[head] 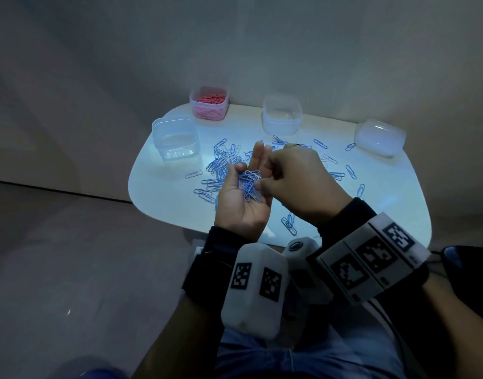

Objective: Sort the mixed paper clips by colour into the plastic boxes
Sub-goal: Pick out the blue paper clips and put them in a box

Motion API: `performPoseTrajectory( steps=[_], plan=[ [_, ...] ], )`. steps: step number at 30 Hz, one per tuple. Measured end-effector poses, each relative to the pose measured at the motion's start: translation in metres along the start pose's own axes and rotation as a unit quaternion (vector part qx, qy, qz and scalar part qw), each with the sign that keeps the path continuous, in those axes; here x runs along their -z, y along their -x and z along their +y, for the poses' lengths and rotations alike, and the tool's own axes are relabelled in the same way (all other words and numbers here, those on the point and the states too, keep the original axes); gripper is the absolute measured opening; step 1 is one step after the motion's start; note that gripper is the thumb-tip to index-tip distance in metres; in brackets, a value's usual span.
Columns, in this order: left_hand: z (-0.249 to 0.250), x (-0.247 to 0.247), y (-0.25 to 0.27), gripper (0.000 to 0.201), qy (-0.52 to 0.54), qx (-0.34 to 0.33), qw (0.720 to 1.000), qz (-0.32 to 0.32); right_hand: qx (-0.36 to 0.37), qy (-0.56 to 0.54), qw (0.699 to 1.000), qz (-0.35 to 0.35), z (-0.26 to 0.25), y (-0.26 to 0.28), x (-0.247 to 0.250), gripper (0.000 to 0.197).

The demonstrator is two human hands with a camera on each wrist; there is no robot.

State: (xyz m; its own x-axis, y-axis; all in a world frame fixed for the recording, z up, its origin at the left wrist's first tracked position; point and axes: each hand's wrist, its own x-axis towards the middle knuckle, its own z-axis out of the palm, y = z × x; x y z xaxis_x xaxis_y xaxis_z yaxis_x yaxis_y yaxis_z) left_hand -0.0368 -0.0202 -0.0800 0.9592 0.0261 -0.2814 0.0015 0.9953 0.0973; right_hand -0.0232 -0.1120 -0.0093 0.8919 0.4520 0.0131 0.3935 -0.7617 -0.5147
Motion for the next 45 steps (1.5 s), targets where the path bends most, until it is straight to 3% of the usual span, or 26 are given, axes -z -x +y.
performPoseTrajectory(
  steps=[6, 10, 13, 16, 20, 26, 29, 32, 35, 40, 45],
  plan=[
    [-0.002, -0.002, -0.002, 0.034, -0.047, -0.001, 0.999, 0.003, -0.013, -0.038, 0.998, 0.044, -0.001, 0.003, -0.002, 0.02],
    [-0.003, -0.006, 0.0, 0.034, -0.067, -0.02, 0.998, 0.007, -0.019, -0.071, 0.996, 0.056, 0.0, 0.003, 0.001, 0.011],
    [-0.008, -0.013, 0.006, 0.054, -0.032, -0.029, 0.999, -0.016, -0.037, -0.11, 0.993, 0.027, 0.002, 0.004, 0.006, 0.007],
    [-0.009, -0.018, 0.009, 0.056, 0.003, -0.023, 0.999, -0.027, -0.063, -0.151, 0.987, -0.004, 0.004, 0.005, 0.011, 0.026],
    [-0.012, -0.018, 0.009, 0.065, 0.022, -0.022, 0.999, -0.009, -0.082, -0.172, 0.982, -0.005, 0.007, 0.007, 0.008, 0.026],
    [-0.011, -0.021, 0.01, 0.045, -0.02, -0.04, 0.999, 0.026, -0.05, -0.132, 0.99, -0.002, 0.004, 0.016, 0.002, 0.017],
    [-0.009, -0.021, 0.01, 0.055, -0.017, -0.028, 0.999, 0.013, -0.036, -0.159, 0.987, 0.004, 0.002, 0.019, 0.01, 0.008],
    [-0.009, -0.023, 0.011, 0.063, -0.004, -0.03, 0.999, -0.019, -0.019, -0.123, 0.992, 0.03, 0.002, 0.013, 0.014, 0.014],
    [-0.009, -0.026, 0.012, 0.062, 0.0, -0.031, 0.999, -0.023, -0.008, -0.067, 0.998, 0.002, -0.001, 0.01, 0.013, 0.012],
    [-0.009, -0.021, 0.013, 0.063, 0.006, -0.022, 1.0, -0.02, -0.035, -0.033, 0.997, -0.064, 0.001, 0.004, 0.013, 0.031],
    [-0.008, -0.017, 0.013, 0.065, 0.01, -0.016, 0.999, -0.026, -0.055, -0.072, 0.99, -0.104, 0.004, 0.001, 0.018, 0.013]
  ],
)
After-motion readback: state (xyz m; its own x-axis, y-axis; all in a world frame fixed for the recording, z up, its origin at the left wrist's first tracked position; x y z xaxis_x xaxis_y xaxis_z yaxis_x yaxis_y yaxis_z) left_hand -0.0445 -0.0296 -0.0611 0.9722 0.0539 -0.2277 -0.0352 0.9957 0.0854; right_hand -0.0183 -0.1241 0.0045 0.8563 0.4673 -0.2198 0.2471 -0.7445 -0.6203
